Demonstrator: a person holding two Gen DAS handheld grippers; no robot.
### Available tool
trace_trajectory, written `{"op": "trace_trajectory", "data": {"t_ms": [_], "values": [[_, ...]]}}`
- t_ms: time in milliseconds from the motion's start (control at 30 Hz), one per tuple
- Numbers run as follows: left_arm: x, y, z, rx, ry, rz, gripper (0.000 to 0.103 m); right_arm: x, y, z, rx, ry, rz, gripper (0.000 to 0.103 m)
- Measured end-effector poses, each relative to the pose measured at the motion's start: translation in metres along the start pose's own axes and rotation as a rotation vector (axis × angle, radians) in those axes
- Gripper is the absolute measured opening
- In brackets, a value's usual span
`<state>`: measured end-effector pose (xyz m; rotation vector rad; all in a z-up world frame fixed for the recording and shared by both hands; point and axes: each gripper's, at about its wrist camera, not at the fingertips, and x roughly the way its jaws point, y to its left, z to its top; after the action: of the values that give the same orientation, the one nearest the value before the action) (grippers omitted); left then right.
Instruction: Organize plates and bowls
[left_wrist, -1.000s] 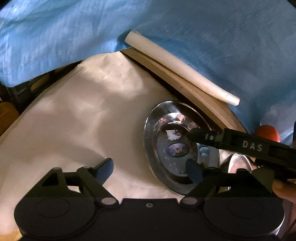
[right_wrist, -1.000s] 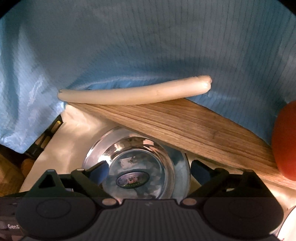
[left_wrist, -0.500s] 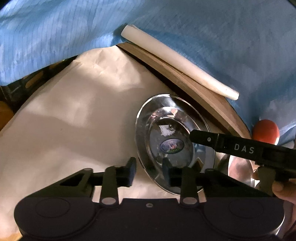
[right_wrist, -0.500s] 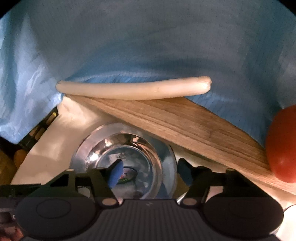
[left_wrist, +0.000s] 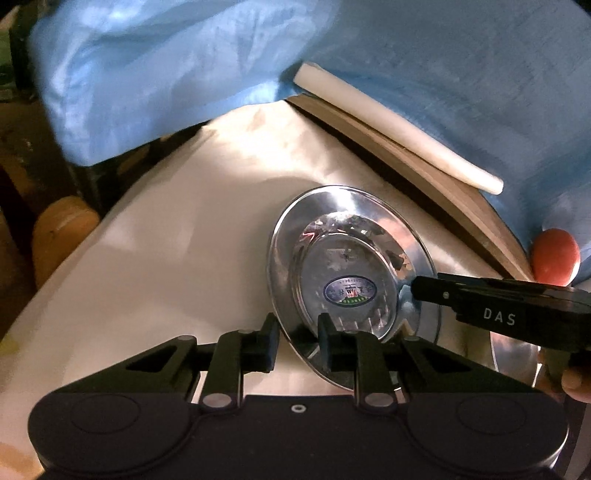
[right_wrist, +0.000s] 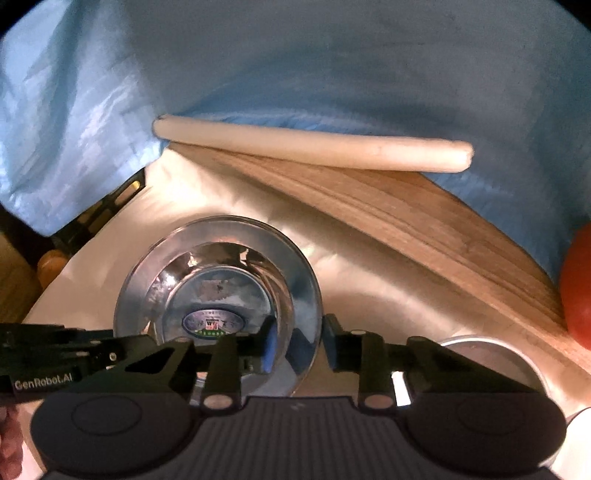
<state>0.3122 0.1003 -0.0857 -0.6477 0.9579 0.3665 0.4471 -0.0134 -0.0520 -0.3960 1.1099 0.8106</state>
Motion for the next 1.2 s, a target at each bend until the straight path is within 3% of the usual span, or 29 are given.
{"op": "trace_trajectory", "data": {"t_ms": [233, 833, 1200], "values": [[-0.009, 0.004, -0.008, 0.017, -0.015, 0.042, 0.023, -0.006, 0.011, -0.012, -0.039, 0.001, 0.019, 0.018], [-0.055, 0.019, -0.045, 0.066, -0.087, 0.077, 0.020, -0.040, 0.038, -0.053, -0.044, -0.073, 0.036, 0.014], [-0.074, 0.011, -0.048, 0.079, -0.175, 0.083, 0.017, -0.056, 0.041, -0.062, -0.012, -0.156, 0.008, 0.010]]}}
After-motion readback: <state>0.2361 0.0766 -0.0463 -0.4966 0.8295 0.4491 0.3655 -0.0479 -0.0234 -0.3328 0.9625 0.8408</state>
